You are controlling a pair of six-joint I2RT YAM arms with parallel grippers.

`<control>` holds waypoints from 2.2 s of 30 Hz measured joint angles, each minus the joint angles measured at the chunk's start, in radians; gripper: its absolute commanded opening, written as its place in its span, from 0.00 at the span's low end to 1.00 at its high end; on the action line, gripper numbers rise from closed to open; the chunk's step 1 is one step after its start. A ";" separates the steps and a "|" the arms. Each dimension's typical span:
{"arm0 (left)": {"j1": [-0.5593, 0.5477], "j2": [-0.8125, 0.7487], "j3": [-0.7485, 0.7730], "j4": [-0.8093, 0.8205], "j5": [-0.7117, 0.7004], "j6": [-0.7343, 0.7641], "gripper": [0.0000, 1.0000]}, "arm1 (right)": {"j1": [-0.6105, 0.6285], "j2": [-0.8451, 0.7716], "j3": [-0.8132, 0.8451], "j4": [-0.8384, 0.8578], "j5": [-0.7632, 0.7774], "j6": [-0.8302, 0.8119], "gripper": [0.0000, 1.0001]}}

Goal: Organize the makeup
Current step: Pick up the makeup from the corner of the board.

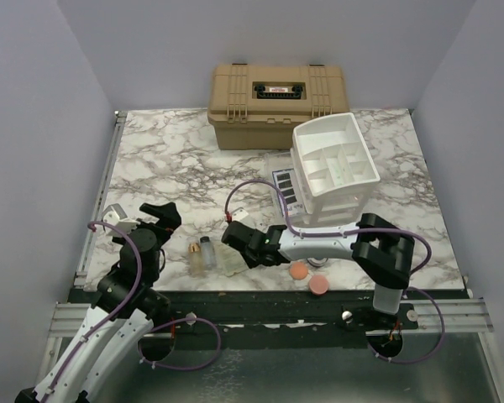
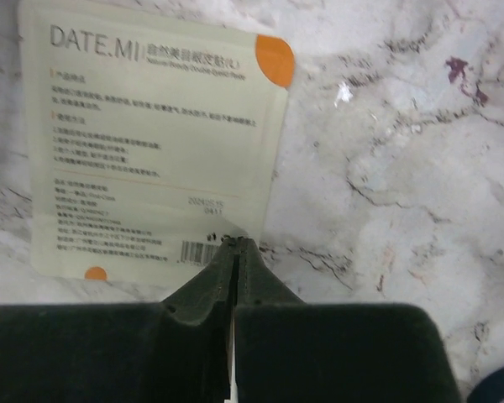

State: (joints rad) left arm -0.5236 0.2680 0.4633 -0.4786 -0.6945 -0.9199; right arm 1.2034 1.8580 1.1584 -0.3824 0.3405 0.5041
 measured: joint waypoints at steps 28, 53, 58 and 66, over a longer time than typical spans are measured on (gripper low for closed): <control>0.000 -0.068 0.031 -0.049 -0.075 0.026 0.97 | 0.166 0.043 0.017 0.185 -0.089 -0.342 0.63; 0.000 -0.064 0.032 -0.085 -0.084 0.018 0.98 | 0.169 0.033 0.005 0.145 0.124 -0.287 0.01; 0.000 -0.018 0.032 -0.066 -0.064 0.027 0.98 | 0.166 -0.033 0.005 0.128 0.137 -0.286 0.01; 0.000 0.088 0.032 0.007 0.027 0.079 0.99 | 0.138 -0.097 0.002 0.105 0.134 -0.267 0.55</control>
State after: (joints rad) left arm -0.5236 0.3561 0.4957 -0.4713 -0.6674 -0.8410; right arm 1.3411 1.7607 1.1606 -0.2775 0.4747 0.2367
